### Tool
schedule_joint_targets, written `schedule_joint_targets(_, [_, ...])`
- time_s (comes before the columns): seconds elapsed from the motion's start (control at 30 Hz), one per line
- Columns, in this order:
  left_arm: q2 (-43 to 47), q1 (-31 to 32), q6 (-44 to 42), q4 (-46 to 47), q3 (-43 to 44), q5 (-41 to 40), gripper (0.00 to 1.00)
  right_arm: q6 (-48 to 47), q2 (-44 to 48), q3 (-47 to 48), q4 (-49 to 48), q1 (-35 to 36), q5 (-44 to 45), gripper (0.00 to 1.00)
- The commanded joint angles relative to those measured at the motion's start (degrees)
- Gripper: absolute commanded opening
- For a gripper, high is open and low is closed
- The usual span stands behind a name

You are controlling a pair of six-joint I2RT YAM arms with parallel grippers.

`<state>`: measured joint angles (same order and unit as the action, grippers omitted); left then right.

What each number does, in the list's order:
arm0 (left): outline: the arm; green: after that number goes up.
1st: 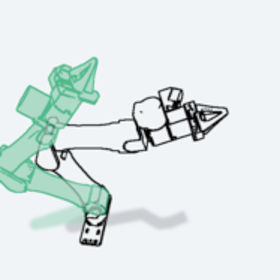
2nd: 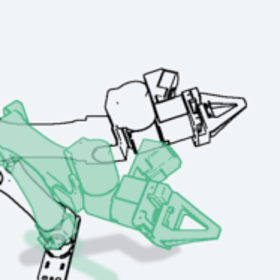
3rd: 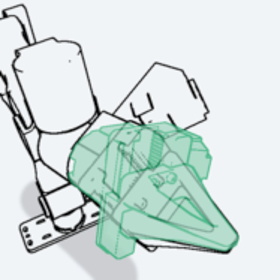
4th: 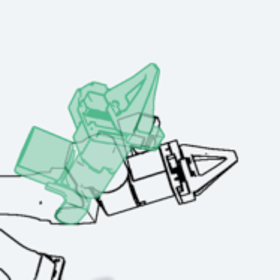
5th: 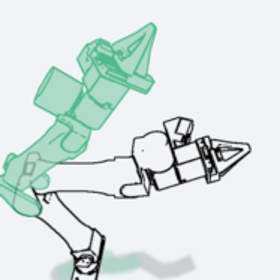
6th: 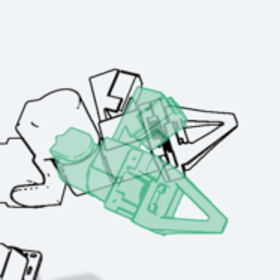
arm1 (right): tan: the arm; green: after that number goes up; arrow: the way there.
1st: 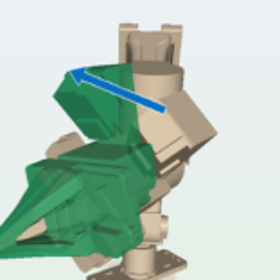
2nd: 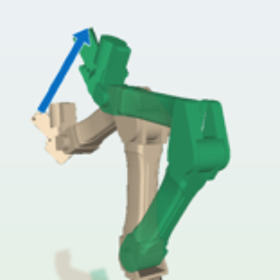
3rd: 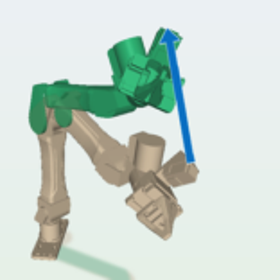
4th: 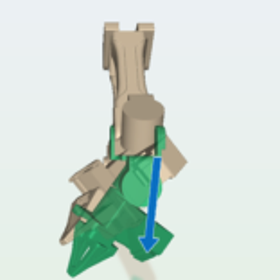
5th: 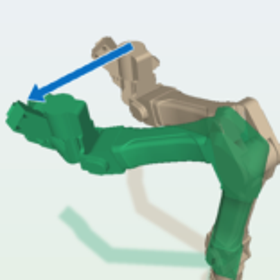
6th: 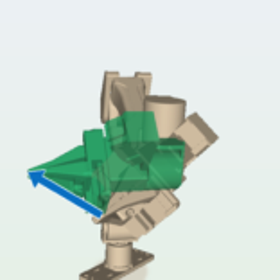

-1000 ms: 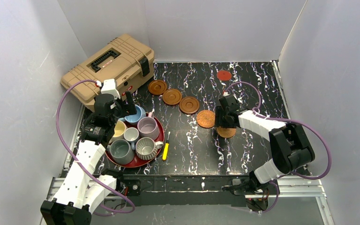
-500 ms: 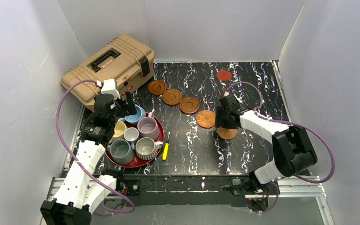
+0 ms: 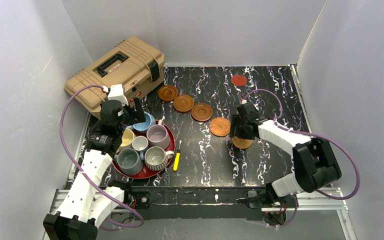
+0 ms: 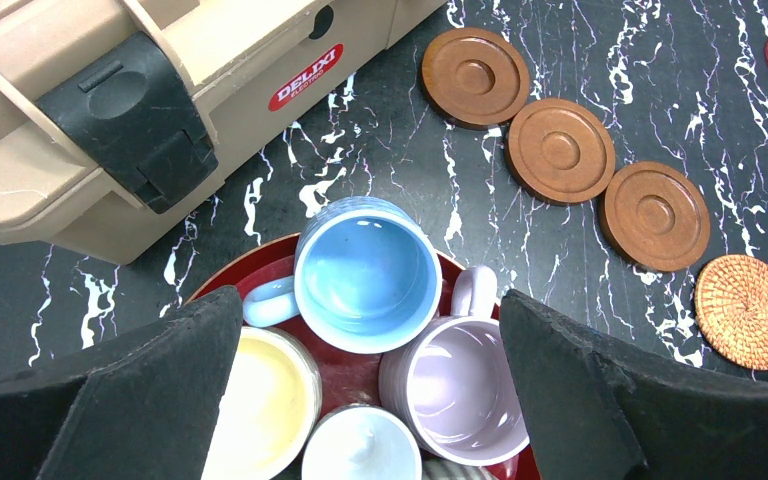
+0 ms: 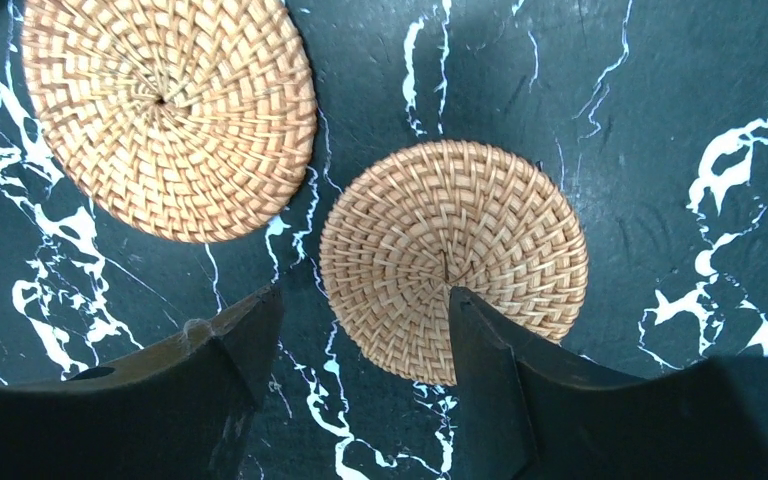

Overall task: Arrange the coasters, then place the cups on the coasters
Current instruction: Move the coaster to the center of the board.

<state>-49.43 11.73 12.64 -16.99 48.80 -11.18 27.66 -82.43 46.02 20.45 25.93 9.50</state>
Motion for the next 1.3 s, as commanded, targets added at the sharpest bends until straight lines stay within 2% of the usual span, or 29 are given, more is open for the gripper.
schedule_joint_targets(0.0, [0.3,-0.3,-0.1,-0.6,1.2,0.0,0.99,1.7,2.2,-1.5,-2.2,-1.7,-2.7,0.7])
schedule_joint_targets(0.37, [0.1,-0.3,0.0,-0.6,1.2,0.2,0.99,2.6,2.0,-3.9,-4.4,-4.6,-6.3,0.66])
schedule_joint_targets(1.27, [0.1,-0.3,0.0,-0.6,1.2,0.2,0.99,3.5,2.3,-3.9,-5.9,-4.9,-5.9,0.63])
